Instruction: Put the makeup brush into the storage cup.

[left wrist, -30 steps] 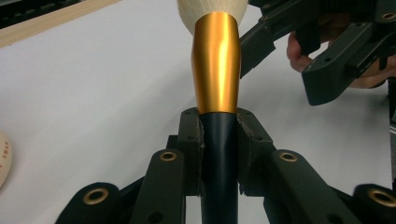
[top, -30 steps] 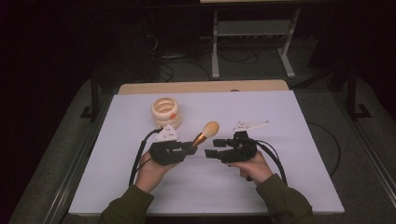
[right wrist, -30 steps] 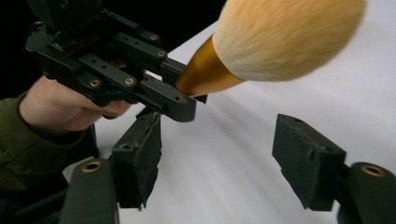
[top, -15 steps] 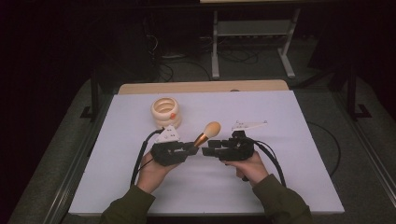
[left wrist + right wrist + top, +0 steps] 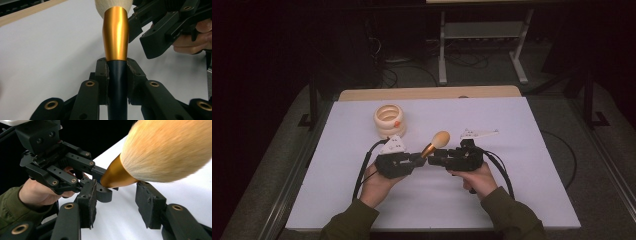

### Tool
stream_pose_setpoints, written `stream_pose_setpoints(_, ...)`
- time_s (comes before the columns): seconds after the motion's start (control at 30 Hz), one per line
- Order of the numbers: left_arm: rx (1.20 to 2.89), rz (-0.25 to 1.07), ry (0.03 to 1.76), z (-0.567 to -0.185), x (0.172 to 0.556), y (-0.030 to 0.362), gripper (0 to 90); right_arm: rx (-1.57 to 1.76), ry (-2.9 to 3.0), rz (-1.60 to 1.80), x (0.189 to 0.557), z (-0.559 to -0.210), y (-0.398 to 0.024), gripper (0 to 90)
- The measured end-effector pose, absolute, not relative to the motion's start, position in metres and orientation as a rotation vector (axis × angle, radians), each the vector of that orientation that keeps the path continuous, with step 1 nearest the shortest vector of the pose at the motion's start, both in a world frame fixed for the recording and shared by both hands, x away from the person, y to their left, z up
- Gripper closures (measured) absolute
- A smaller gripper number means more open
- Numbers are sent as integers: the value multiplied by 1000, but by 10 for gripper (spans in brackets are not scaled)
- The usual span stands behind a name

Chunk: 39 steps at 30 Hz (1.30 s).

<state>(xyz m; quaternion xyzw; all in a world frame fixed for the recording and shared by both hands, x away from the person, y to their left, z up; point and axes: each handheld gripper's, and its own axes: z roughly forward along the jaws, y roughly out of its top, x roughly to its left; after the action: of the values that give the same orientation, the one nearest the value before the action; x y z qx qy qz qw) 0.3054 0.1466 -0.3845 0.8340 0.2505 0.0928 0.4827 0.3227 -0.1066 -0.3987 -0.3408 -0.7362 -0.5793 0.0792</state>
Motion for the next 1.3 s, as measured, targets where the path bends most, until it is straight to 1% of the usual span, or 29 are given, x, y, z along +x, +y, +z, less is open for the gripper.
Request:
stream_pose_setpoints(0.8,2001,190,607,-387,304,142,743,-1029,-2193,-1824,323,-391,-97,527)
stream_pose_setpoints(1.3,1993,182,600,-388,304,140,743,-1030,-2172,-1884,323,-391,-90,577)
